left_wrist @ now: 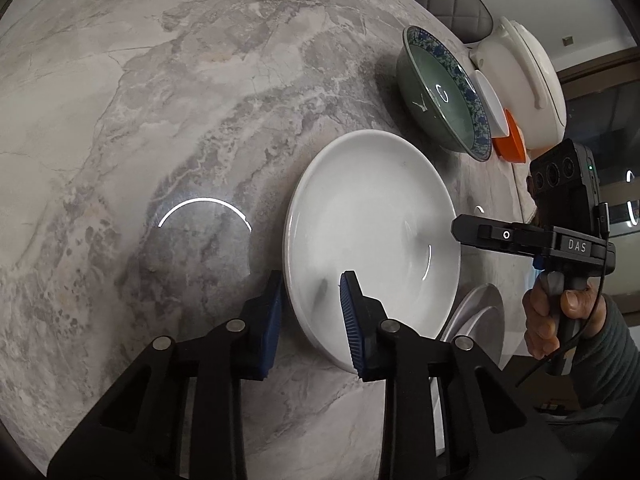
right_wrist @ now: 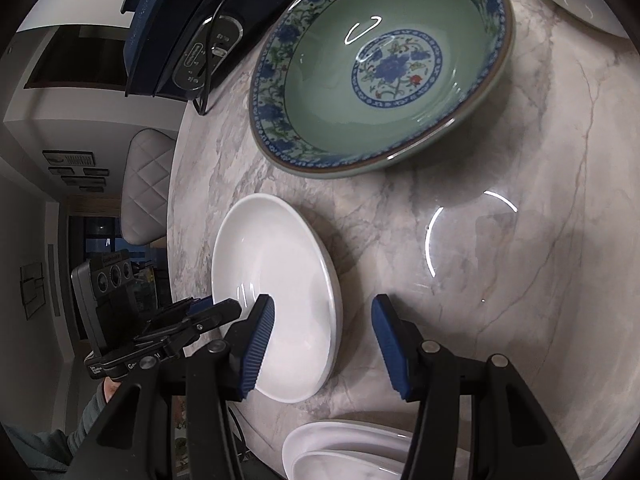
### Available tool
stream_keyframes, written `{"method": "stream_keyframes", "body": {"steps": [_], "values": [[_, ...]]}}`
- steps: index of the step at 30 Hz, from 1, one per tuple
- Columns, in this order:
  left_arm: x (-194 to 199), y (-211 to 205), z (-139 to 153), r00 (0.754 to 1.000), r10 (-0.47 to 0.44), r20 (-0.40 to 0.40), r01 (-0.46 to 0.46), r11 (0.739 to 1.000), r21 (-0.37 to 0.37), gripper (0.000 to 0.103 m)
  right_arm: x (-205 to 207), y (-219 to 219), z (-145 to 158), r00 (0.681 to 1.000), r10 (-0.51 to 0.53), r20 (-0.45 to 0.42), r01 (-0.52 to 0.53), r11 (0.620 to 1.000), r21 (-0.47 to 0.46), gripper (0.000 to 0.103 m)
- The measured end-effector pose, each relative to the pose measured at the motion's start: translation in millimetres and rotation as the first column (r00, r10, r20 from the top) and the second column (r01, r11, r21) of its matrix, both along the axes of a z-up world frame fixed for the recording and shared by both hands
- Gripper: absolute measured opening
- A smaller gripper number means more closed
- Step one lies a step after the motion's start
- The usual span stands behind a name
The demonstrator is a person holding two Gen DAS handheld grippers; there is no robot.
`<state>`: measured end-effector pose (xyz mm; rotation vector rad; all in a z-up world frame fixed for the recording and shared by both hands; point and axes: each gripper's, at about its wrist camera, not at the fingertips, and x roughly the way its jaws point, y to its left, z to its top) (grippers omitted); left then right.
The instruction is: Organize plates and bowls
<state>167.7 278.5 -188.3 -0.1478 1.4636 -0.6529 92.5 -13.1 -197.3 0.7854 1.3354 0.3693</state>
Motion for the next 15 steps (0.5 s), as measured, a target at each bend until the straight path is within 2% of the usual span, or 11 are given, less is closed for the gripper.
{"method": "stream_keyframes", "body": {"steps": [1,5,12,15], "values": [[0.0,-0.8,0.0,1.0,0.0,-0.001,0.0,1.0,0.0,0.026,1.0,-0.3,-0.3,1.0,-0.002,0.001,0.002,1.0,0.002,0.053],[1.3,-2.7,-0.8,1.0,-0.001,-0.005,0.001,1.0,0.005,0.02,2.8,2.2,-7.9,0.999,0.032,-0.041,-0.033,0.999,-0.005,0.023],[6.2,0.7,-3.4,1.0,0.011,-0.015,-0.01,1.0,0.011,0.007,2.3,3.8,-11.0,0.998,0.033,-0.05,-0.033,0.999,-0.002,0.014],[6.9,0.7,-4.0,1.0,0.019,-0.013,-0.019,1.0,0.004,0.006,2.3,-0.6,-11.9,0.998,0.02,-0.055,-0.02,1.0,-0.007,0.009]]}}
